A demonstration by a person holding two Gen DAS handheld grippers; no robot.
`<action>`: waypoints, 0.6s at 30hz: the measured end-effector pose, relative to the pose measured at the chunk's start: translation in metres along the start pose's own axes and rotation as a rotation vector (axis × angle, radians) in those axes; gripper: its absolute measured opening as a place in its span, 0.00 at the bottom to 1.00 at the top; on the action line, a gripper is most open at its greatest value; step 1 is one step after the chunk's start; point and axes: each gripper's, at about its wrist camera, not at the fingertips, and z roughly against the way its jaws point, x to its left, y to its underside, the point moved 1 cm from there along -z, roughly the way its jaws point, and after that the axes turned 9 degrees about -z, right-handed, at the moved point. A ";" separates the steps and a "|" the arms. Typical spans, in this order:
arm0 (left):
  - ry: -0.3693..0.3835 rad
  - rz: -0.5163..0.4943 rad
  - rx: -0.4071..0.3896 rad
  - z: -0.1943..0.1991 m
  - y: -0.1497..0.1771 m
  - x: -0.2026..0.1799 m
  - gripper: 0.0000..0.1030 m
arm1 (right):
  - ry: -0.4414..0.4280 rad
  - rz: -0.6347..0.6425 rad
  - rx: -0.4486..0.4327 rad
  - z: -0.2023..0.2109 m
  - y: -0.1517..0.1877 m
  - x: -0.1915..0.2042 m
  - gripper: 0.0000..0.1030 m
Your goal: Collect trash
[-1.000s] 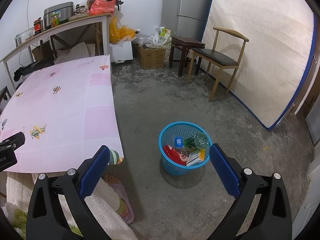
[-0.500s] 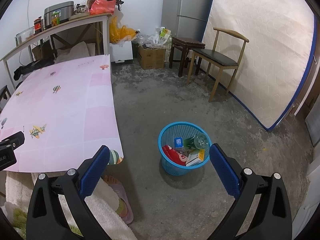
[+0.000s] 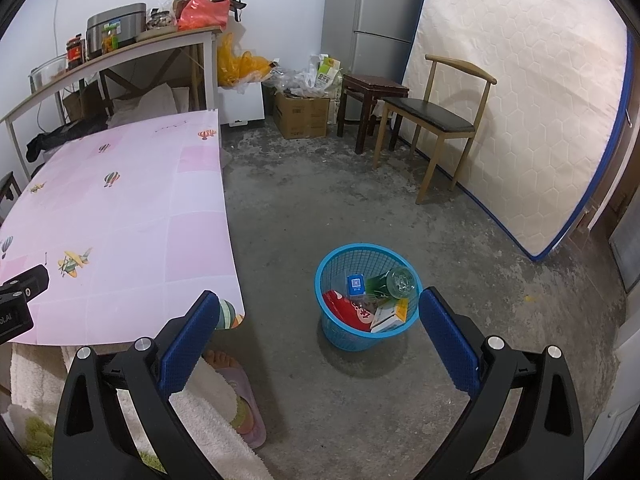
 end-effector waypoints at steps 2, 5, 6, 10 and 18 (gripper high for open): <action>0.000 0.000 0.001 0.000 0.000 0.000 0.92 | 0.000 0.000 0.000 0.000 0.000 0.000 0.94; 0.000 0.000 0.001 0.000 0.000 0.000 0.92 | 0.000 0.000 0.000 0.000 0.000 0.000 0.94; 0.000 0.000 0.001 0.000 0.000 0.000 0.92 | -0.001 0.000 0.000 0.000 0.000 0.000 0.94; 0.000 0.000 0.001 0.000 0.000 0.000 0.92 | -0.001 0.000 0.000 0.000 0.000 0.001 0.94; 0.001 -0.002 0.004 -0.001 0.001 -0.001 0.92 | -0.002 0.000 0.008 -0.003 0.001 -0.001 0.94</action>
